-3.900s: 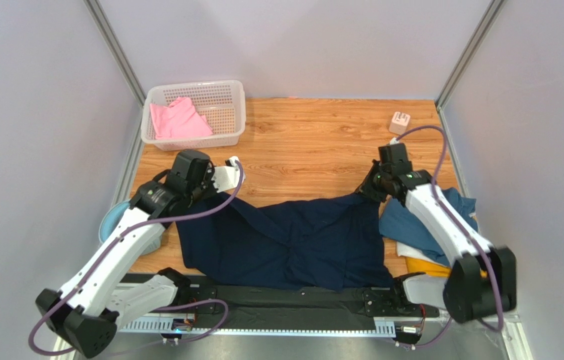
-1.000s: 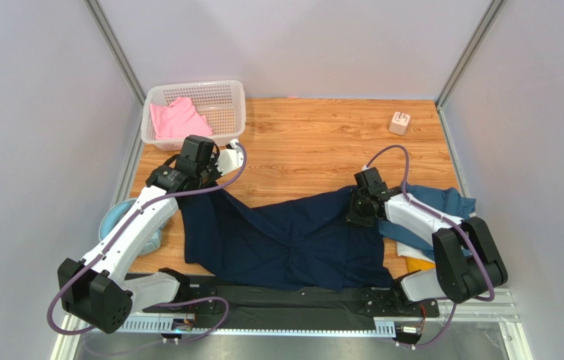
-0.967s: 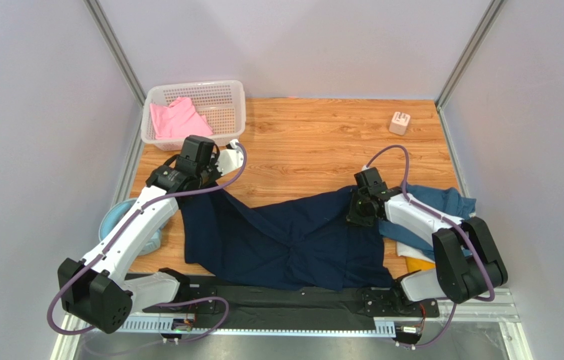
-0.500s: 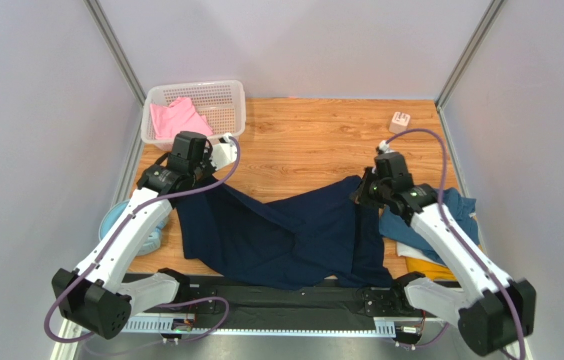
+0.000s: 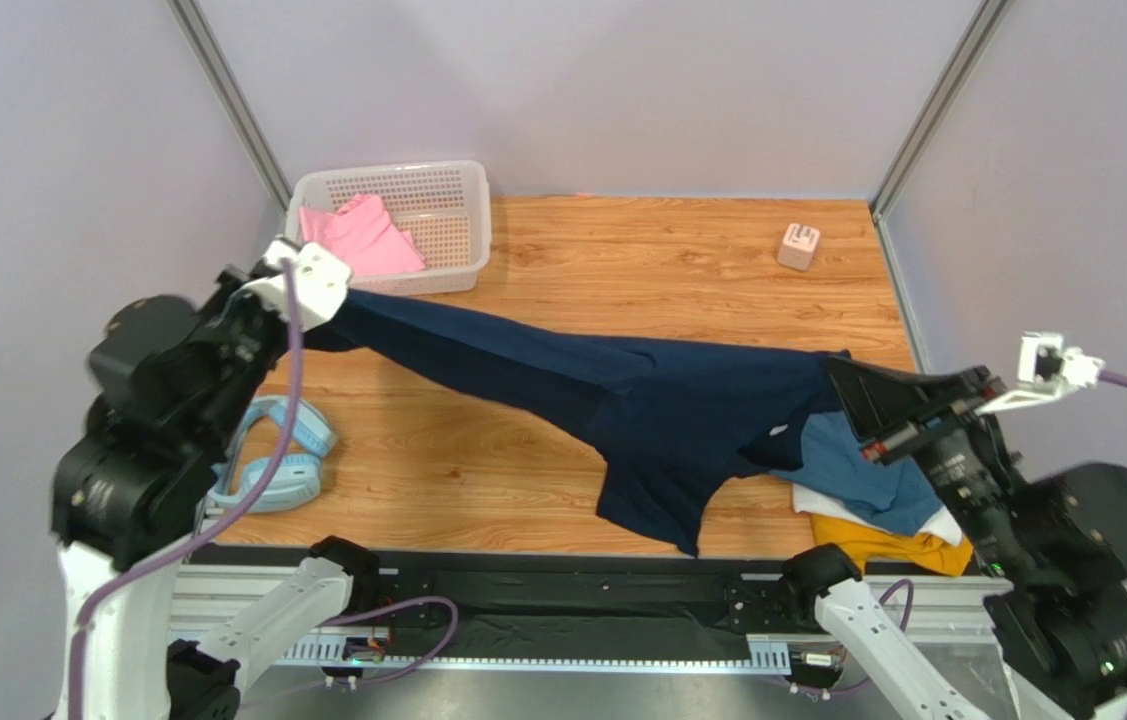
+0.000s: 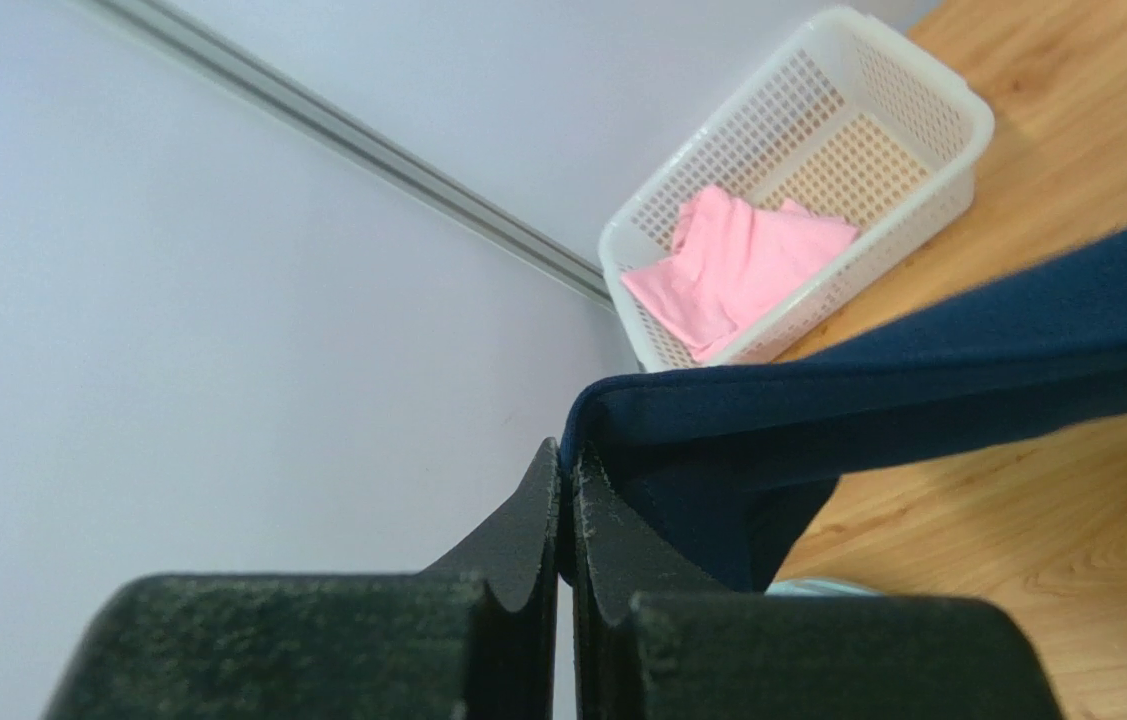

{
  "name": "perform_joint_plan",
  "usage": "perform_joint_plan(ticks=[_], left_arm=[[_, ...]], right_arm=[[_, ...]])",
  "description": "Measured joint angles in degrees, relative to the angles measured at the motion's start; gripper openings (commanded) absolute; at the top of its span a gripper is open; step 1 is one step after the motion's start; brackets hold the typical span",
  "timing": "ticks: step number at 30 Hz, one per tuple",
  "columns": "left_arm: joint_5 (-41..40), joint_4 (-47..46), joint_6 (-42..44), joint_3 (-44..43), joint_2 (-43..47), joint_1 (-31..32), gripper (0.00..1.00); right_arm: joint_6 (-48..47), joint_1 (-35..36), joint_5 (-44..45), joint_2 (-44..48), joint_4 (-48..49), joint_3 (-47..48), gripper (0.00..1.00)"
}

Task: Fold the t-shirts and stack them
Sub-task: Flatten out the tshirt

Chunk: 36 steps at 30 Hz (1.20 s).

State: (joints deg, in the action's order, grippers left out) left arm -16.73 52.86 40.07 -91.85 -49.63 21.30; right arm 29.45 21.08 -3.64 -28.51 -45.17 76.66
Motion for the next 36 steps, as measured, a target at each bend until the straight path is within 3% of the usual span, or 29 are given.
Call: perform_joint_plan(ticks=[6, 11, 14, 19, 22, 25, 29, 36], left_arm=[[1.20, 9.62, -2.69, -13.88, 3.39, 0.00, 0.00], [1.99, 13.05, -3.45, -16.44, 4.81, 0.00, 0.00], [2.29, 11.41, -3.45, -10.25, 6.01, 0.00, 0.00], [0.79, 2.69, -1.49, 10.95, 4.79, -0.02, 0.00], [0.39, -3.89, 0.44, 20.24, -2.62, -0.22, 0.00], [0.68, -10.49, 2.27, 23.54, -15.28, -2.23, 0.00], [0.90, -17.57, 4.24, 22.34, -31.50, -6.97, 0.00], [0.52, -23.96, 6.43, 13.70, -46.49, -12.31, 0.00]], right_arm=[[-0.87, 0.00, -2.86, 2.71, -4.85, 9.03, 0.00], [-1.27, 0.00, -2.43, 2.62, -5.14, 15.63, 0.00], [-1.16, 0.00, 1.97, 2.62, -3.54, 11.85, 0.00], [-0.42, -0.02, 10.08, -5.53, -2.08, 3.15, 0.00], [0.76, -0.48, 14.34, -17.20, 1.66, -0.96, 0.00], [2.56, -3.21, 14.60, -29.38, 5.22, -3.80, 0.00], [5.20, -7.89, 13.40, -43.04, 9.20, -8.26, 0.00], [6.99, -11.15, 10.80, -55.21, 12.96, -5.18, 0.00]])
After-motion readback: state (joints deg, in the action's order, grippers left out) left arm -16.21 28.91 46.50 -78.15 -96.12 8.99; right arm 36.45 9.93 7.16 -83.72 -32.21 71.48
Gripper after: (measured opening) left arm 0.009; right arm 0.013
